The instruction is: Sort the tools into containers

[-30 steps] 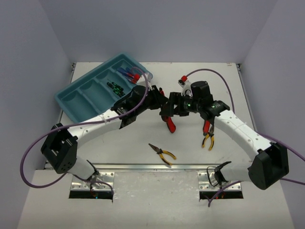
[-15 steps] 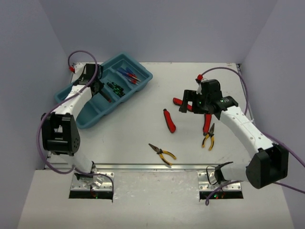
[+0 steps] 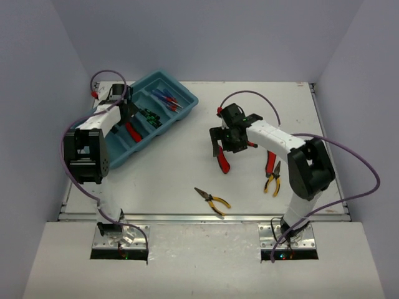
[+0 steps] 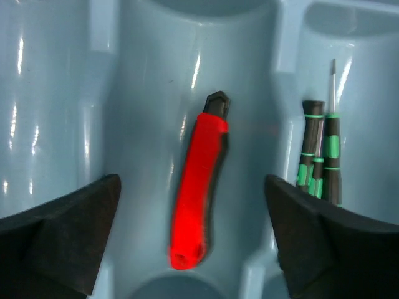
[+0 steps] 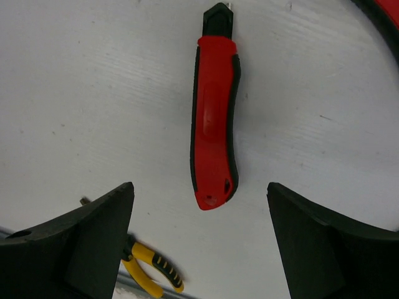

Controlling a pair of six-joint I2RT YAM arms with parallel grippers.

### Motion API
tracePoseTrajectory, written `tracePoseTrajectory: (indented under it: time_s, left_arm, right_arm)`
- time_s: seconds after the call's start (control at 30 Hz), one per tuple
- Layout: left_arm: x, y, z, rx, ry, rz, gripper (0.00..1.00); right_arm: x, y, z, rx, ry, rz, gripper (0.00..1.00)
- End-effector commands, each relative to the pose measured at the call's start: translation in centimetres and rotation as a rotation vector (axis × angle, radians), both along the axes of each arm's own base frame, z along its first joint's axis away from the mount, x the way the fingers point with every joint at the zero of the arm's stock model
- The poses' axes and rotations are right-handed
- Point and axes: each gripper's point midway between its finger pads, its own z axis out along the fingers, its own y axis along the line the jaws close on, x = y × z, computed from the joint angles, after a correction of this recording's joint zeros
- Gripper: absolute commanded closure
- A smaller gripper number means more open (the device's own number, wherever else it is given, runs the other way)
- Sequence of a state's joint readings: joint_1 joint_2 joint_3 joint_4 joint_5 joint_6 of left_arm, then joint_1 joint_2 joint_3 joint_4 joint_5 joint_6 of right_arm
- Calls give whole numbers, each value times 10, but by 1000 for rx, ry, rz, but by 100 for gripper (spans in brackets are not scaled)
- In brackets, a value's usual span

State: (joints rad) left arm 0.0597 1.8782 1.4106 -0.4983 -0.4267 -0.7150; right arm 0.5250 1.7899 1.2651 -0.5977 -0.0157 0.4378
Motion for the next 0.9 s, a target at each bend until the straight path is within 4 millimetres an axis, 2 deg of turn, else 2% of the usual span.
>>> tracePoseTrajectory:
  time_s: [0.0, 0.03, 0.1, 0.17, 0.23, 0.3, 0.4, 0.43, 0.47, 0.5, 0.53, 0.57, 0.6, 0.63, 0.67, 0.7, 0.77, 0.87]
  left_arm:
    - [5, -10, 75, -25, -192, -51, 0]
    - [2, -18, 86, -37, -220, -83, 0]
    - [-6, -36, 122, -48, -309, -143, 0]
    - [-15, -63, 148, -63, -381, -218, 0]
    - [-23, -92, 167, -79, -438, -296, 0]
    - [-35, -118, 180, -99, -483, -362, 0]
    - [-49, -154, 168, -149, -499, -458, 0]
    - [-54, -167, 162, -168, -495, -490, 0]
    - [-59, -178, 153, -196, -492, -522, 0]
    - [-62, -183, 154, -216, -498, -540, 0]
    - [-65, -199, 155, -271, -546, -587, 0]
    - [-74, -212, 143, -334, -548, -634, 0]
    - [-84, -223, 130, -395, -539, -676, 0]
    - [-91, -236, 125, -458, -565, -725, 0]
    - [-99, -250, 132, -526, -635, -789, 0]
    - [-101, -260, 143, -562, -704, -835, 0]
    - [-116, -283, 144, -640, -730, -916, 0]
    - [-130, -312, 162, -710, -797, -1008, 0]
  right_arm:
    - [19, 9, -16, -134, -8, 34, 19]
    - [21, 8, -23, -157, 9, 27, 24]
    - [23, 6, -36, -196, 39, 22, 35]
    - [22, 3, -52, -233, 73, 24, 45]
    - [18, 3, -65, -253, 101, 37, 55]
    - [16, 1, -74, -282, 119, 40, 60]
    - [11, -4, -80, -312, 124, 35, 64]
    - [11, -3, -77, -302, 116, 36, 68]
    - [9, -2, -76, -289, 112, 41, 78]
    - [10, 0, -70, -277, 97, 40, 80]
    - [8, 4, -61, -227, 61, 52, 96]
    - [8, 11, -42, -161, 15, 61, 100]
    - [6, 17, -31, -107, -10, 74, 100]
    - [2, 24, -22, -40, -39, 97, 100]
    - [-1, 35, 16, 85, -143, 128, 100]
    - [-6, 41, 24, 155, -192, 150, 100]
    - [-17, 56, 57, 307, -260, 210, 100]
    - [-33, 73, 88, 450, -270, 268, 100]
